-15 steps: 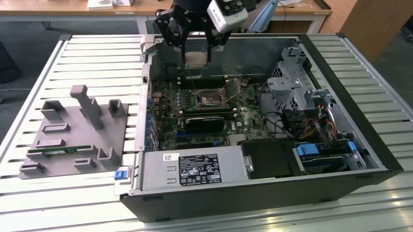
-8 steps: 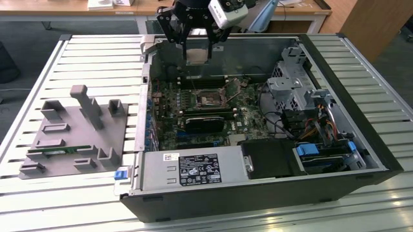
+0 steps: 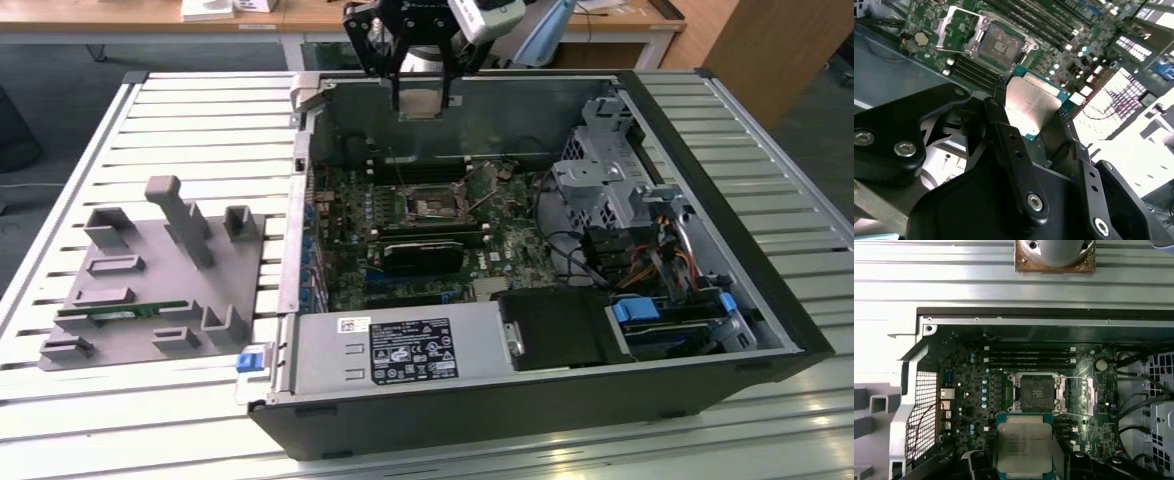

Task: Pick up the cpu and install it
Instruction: 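Pick up the cpu and move it towards the insertion slot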

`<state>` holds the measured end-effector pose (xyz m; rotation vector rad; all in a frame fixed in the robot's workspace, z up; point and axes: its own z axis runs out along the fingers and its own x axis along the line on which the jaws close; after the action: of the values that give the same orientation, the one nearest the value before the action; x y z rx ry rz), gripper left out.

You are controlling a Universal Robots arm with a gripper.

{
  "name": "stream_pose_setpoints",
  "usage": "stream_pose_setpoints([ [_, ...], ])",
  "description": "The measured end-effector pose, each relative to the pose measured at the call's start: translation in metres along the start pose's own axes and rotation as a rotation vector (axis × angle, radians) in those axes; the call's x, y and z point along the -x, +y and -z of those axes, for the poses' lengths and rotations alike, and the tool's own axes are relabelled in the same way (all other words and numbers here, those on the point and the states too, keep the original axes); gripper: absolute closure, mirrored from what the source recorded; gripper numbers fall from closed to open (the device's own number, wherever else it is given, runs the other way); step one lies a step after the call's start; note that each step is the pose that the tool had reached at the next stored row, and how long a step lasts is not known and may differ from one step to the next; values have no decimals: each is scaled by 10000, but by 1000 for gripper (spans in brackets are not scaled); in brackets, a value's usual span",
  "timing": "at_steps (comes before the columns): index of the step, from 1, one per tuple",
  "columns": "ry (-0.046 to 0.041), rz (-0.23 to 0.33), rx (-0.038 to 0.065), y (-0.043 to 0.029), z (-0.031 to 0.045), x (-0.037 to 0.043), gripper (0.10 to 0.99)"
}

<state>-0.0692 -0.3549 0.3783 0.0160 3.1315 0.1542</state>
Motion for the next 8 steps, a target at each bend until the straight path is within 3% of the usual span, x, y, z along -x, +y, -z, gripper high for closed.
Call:
stream_pose_setpoints([
  [5,-1,-1,-1,103,-24,127,557],
  [8,0,0,-1,156,-42,255,557],
])
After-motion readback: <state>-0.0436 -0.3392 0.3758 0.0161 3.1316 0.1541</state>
